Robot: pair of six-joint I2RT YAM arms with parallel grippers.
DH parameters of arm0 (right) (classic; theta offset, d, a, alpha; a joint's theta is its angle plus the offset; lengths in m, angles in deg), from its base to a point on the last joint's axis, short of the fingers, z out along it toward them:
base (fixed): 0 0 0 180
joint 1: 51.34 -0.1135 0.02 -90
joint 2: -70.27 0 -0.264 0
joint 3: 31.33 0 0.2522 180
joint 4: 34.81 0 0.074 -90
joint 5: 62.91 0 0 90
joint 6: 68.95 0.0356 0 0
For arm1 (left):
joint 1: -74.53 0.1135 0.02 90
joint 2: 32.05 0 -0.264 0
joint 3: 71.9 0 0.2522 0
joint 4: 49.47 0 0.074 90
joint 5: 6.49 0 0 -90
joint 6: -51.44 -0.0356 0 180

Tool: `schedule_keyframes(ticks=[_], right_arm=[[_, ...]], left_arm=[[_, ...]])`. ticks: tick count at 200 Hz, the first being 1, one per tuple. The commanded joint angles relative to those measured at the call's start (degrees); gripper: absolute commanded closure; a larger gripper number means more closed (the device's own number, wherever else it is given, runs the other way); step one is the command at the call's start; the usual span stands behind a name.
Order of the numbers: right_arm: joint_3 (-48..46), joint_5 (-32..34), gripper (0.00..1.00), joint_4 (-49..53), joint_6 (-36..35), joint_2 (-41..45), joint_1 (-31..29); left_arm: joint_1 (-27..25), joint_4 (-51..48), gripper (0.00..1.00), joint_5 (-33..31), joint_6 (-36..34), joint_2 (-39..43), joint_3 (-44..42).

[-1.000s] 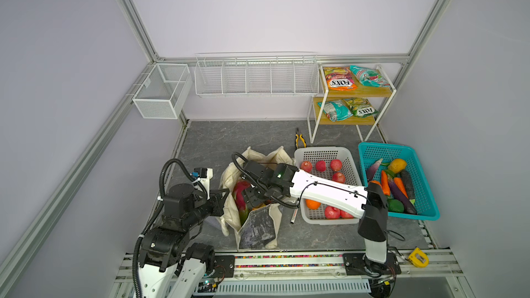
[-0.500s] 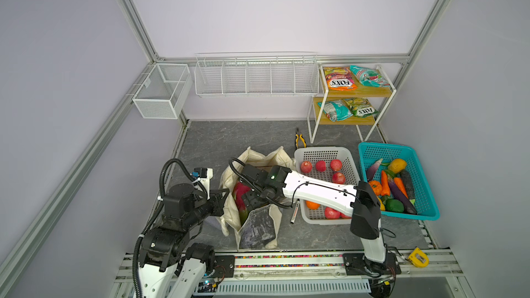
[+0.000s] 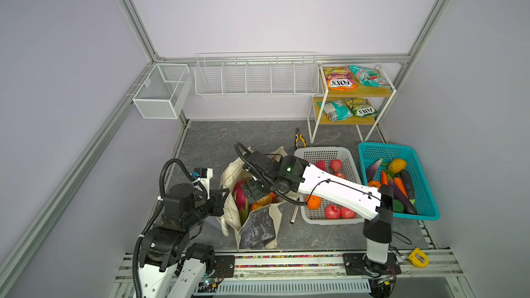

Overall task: Place the food into the grocery bag and tie it
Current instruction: 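Lower the potato into the bag and open the right gripper, then withdraw the right gripper and raise it toward the shelf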

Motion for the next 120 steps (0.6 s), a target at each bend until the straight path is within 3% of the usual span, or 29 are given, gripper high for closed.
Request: schedule_keyframes(ticks=[1,41,78,97,120], right_arm=[[2.72,3.62,0.12,3.89,-1.33,6.01,-0.32],[2.26,6.86,0.12,3.20,-0.93,15.08,-0.30],[1.39,16.53,0.12,5.24,-2.56,23.68,0.85],[-0.26,19.78,0.12,6.50,-2.05,28.37,4.68],[-2.92,18.70,0.12,6.44,-1.58,33.26,12.02]], left_arm=[[-0.35,0.13,1.00,-0.03,-0.09,0.57,-0.16],[-0.31,0.15,1.00,0.00,-0.06,0.84,-0.17],[-0.35,0.11,1.00,0.16,-0.09,0.71,-0.17],[-0.35,0.14,1.00,0.17,-0.15,0.83,-0.14],[-0.35,0.11,1.00,0.18,-0.18,0.85,-0.16]])
